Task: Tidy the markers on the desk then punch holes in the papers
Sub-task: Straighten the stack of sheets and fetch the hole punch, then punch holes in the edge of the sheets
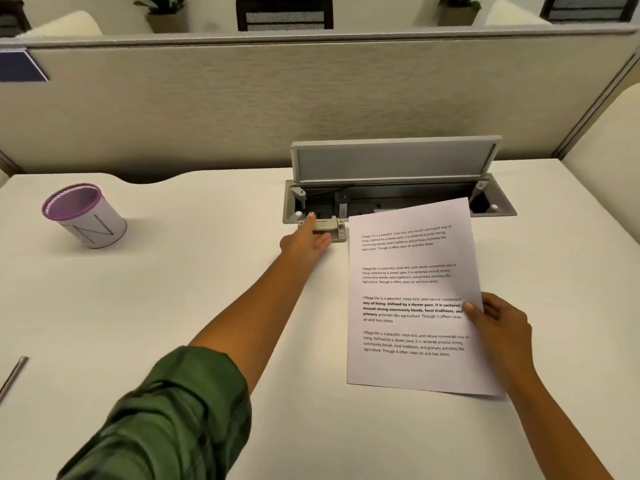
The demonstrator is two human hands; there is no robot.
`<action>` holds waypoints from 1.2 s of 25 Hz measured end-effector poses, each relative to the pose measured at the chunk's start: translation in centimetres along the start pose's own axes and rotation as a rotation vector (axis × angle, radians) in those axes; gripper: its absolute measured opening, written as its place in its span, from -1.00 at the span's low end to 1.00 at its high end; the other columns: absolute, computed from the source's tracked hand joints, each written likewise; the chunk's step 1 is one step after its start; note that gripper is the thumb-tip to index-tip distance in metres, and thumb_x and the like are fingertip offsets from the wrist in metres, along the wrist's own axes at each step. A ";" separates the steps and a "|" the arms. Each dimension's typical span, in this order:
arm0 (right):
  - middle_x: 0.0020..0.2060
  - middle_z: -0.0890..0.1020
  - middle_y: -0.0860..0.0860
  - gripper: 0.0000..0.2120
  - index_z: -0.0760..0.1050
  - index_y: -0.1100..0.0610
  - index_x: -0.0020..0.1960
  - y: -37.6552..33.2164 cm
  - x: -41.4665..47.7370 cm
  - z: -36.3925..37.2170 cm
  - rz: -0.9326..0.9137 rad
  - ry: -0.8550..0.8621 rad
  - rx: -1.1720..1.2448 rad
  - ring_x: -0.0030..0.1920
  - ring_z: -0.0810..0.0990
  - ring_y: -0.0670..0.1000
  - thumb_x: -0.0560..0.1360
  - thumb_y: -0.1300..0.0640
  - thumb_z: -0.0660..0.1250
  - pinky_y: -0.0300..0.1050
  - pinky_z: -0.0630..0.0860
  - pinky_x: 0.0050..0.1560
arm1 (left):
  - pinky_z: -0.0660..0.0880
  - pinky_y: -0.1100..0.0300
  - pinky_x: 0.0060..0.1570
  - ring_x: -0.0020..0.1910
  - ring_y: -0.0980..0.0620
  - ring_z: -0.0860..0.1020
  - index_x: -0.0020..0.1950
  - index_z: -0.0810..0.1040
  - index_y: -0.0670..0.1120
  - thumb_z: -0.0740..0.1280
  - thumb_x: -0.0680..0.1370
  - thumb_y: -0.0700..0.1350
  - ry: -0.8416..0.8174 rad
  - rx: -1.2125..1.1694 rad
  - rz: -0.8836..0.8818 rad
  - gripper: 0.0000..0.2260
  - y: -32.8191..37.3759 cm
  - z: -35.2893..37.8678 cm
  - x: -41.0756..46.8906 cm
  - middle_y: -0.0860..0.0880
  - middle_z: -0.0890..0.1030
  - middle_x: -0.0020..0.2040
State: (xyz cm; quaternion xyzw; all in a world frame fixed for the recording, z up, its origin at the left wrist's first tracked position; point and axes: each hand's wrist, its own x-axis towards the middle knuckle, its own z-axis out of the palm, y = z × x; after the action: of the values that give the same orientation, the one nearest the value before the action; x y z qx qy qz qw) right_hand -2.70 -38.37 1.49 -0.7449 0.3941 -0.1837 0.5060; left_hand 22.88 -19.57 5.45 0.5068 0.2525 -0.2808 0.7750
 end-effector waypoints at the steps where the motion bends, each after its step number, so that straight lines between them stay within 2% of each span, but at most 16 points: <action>1: -0.18 0.70 -0.14 -0.90 0.60 -0.07 -0.06 0.0 0.0 0.0 -0.002 0.002 -0.009 -0.14 0.66 -0.04 0.48 0.09 0.35 -0.04 0.55 -0.06 | 0.58 0.02 0.00 0.07 -0.15 0.62 0.24 0.42 -0.20 0.41 0.50 -0.13 0.007 -0.031 -0.008 -0.64 0.2 0.3 0.3 -0.23 0.56 0.20; 4: -0.16 0.69 -0.15 -0.90 0.60 -0.04 -0.03 -0.1 0.2 -0.1 -0.010 0.004 -0.028 -0.12 0.66 -0.05 0.48 0.10 0.34 -0.05 0.54 -0.06 | 0.58 0.01 0.04 0.12 -0.17 0.60 0.30 0.41 -0.21 0.36 0.52 -0.24 0.006 -0.025 -0.027 -0.64 0.5 0.8 1.1 -0.23 0.55 0.24; 6: -0.16 0.69 -0.14 -0.89 0.59 -0.03 -0.01 -0.2 0.2 -0.3 -0.014 0.006 -0.032 -0.12 0.66 -0.06 0.48 0.10 0.34 -0.06 0.53 -0.07 | 0.60 0.08 -0.02 0.10 -0.16 0.61 0.31 0.40 -0.24 0.34 0.53 -0.29 0.006 0.023 -0.033 -0.64 0.6 0.6 1.2 -0.24 0.55 0.23; 9: -0.15 0.69 -0.14 -0.89 0.59 -0.04 -0.01 -0.5 -0.1 -0.5 -0.007 0.017 -0.027 -0.12 0.66 -0.06 0.48 0.10 0.34 -0.10 0.51 -0.11 | 0.59 0.14 -0.16 0.04 -0.14 0.63 0.31 0.40 -0.27 0.32 0.53 -0.32 0.016 0.111 0.009 -0.65 0.8 -0.4 0.3 -0.25 0.57 0.20; 12: -0.17 0.68 -0.18 -0.89 0.58 -0.09 -0.08 -0.9 -0.9 -0.7 0.018 0.030 0.014 -0.12 0.65 -0.06 0.49 0.12 0.34 -0.14 0.50 -0.15 | 0.59 0.14 -0.21 -0.09 -0.10 0.62 0.28 0.43 -0.31 0.33 0.53 -0.30 0.009 0.289 0.069 -0.67 1.0 -2.1 -2.3 -0.26 0.60 0.14; 16: -0.14 0.69 -0.14 -0.89 0.59 -0.10 -0.10 -1.2 -2.3 -0.7 0.055 0.004 0.066 -0.09 0.67 0.03 0.49 0.11 0.35 0.05 0.57 0.02 | 0.61 0.16 -0.32 -0.18 -0.06 0.60 0.19 0.50 -0.34 0.35 0.52 -0.27 -0.074 0.496 0.099 -0.73 1.1 -6.0 -6.8 -0.23 0.59 0.01; 20: -0.19 0.72 -0.14 -0.88 0.60 -0.13 -0.07 -1.2 -4.3 -0.6 0.068 -0.060 0.087 -0.14 0.69 0.01 0.48 0.09 0.36 0.09 0.60 0.01 | 0.58 0.27 -0.46 -0.28 -0.04 0.60 0.10 0.55 -0.35 0.38 0.50 -0.27 -0.014 0.636 0.084 -0.78 -0.1 -10.7 -10.2 -0.25 0.60 -0.03; 23: -0.18 0.72 -0.16 -0.86 0.61 -0.15 -0.06 -0.9 -6.2 -0.3 0.082 -0.106 0.103 -0.18 0.71 -0.03 0.48 0.09 0.37 0.09 0.62 -0.01 | 0.60 0.25 -0.39 -0.25 -0.06 0.62 0.06 0.58 -0.34 0.39 0.50 -0.23 0.026 0.688 0.076 -0.79 -1.6 -13.7 -11.5 -0.23 0.62 -0.06; 27: -0.20 0.73 -0.14 -0.86 0.61 -0.16 -0.08 -0.5 -8.5 0.7 0.098 -0.175 0.094 -0.23 0.71 -0.04 0.49 0.10 0.37 0.08 0.63 -0.06 | 0.60 0.06 -0.10 -0.15 -0.12 0.61 0.02 0.60 -0.30 0.41 0.49 -0.20 0.072 0.715 0.096 -0.81 -3.2 -16.0 -11.7 -0.23 0.64 -0.07; 28: -0.20 0.73 -0.13 -0.86 0.61 -0.16 -0.09 -0.4 -9.0 1.0 0.101 -0.188 0.092 -0.23 0.71 -0.04 0.48 0.10 0.38 0.08 0.63 -0.06 | 0.59 0.04 -0.08 -0.13 -0.12 0.62 0.00 0.61 -0.28 0.41 0.49 -0.19 0.077 0.725 0.097 -0.83 -3.5 -16.3 -11.7 -0.23 0.65 -0.07; 30: -0.21 0.73 -0.14 -0.86 0.62 -0.15 -0.11 -0.4 -9.6 1.5 0.106 -0.198 0.092 -0.23 0.71 -0.06 0.48 0.11 0.38 0.06 0.62 -0.05 | 0.62 0.13 -0.20 -0.17 -0.10 0.62 -0.05 0.62 -0.24 0.42 0.49 -0.19 0.083 0.720 0.095 -0.88 -4.0 -16.6 -11.6 -0.21 0.65 -0.08</action>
State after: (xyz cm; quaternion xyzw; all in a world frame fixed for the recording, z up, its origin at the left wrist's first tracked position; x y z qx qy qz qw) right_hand -7.53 -29.96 2.40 -0.7135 0.3720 -0.1001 0.5853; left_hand 10.04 -3.35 4.80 0.7692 0.1450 -0.2946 0.5482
